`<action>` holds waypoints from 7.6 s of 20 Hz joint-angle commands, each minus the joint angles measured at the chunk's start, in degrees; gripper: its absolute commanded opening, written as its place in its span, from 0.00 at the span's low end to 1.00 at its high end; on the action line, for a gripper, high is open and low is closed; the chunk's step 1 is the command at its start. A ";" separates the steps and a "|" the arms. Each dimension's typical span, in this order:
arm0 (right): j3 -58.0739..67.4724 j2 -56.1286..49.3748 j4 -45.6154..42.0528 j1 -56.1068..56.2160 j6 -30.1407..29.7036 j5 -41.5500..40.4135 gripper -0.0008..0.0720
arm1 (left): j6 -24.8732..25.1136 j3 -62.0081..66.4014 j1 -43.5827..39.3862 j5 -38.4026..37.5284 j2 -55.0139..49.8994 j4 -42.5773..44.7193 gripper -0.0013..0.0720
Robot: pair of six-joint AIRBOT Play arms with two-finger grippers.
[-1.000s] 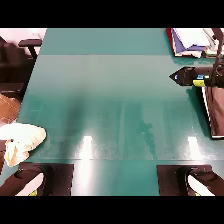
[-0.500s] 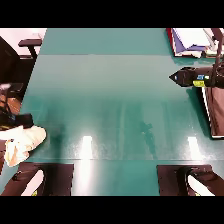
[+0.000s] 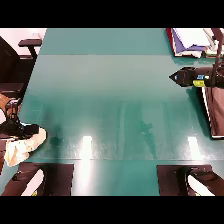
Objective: Fold the shirts.
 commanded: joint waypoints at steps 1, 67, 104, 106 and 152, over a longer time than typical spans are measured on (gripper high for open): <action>0.24 0.07 0.02 -0.13 0.02 -0.72 0.03 | -0.50 5.09 -0.02 0.28 0.15 -0.85 0.05; -3.54 2.73 0.04 -19.06 0.09 20.39 0.11 | 12.02 55.74 -18.18 18.49 -48.46 -34.12 0.05; 40.22 3.96 -5.55 -21.18 -4.00 25.38 0.03 | 10.03 79.25 -18.18 14.58 -4.11 -29.53 0.05; 44.63 -2.10 -5.51 -19.61 -3.91 27.41 0.03 | 9.99 75.47 -18.18 9.57 -6.25 -26.27 0.05; -2.86 -8.55 9.07 -19.82 -10.05 21.03 0.52 | 16.26 -5.14 -12.94 25.40 -13.75 -45.16 0.05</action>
